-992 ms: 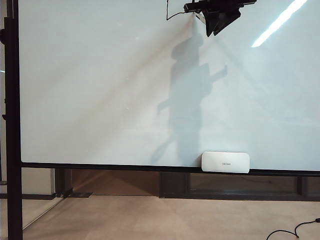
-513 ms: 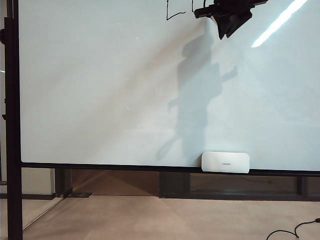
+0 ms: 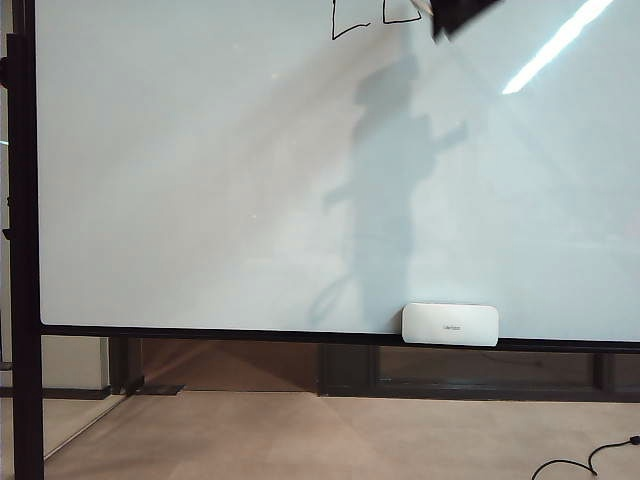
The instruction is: Reach to the right to find the marker pen, pick it up, and write the number 20 on the whiteboard.
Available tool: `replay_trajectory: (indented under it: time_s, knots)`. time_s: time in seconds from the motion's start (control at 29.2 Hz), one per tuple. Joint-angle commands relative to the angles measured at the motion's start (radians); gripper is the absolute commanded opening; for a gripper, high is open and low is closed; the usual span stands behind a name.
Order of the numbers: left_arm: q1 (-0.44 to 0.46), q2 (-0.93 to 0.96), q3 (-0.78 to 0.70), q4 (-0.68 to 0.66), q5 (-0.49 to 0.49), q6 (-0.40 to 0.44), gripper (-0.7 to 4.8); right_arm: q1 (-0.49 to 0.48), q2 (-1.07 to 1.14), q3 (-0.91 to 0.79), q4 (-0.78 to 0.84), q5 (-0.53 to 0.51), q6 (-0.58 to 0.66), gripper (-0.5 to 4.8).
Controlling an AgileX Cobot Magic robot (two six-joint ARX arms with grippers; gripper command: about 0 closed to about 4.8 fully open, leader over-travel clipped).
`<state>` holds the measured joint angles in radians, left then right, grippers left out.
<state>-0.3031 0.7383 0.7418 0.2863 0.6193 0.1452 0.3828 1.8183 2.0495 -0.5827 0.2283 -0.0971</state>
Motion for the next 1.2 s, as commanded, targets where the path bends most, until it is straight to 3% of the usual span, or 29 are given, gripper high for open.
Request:
replay_trajectory:
  time_s: [0.03, 1.2]
  knots:
    - [-0.001, -0.002, 0.006, 0.006, -0.015, 0.005, -0.05, 0.011, -0.023, 0.011, 0.151, -0.058, -0.039, -0.02]
    - [-0.001, -0.001, 0.006, 0.008, 0.006, 0.015, -0.05, -0.033, 0.075, 0.14, 0.176, -0.134, -0.034, -0.02]
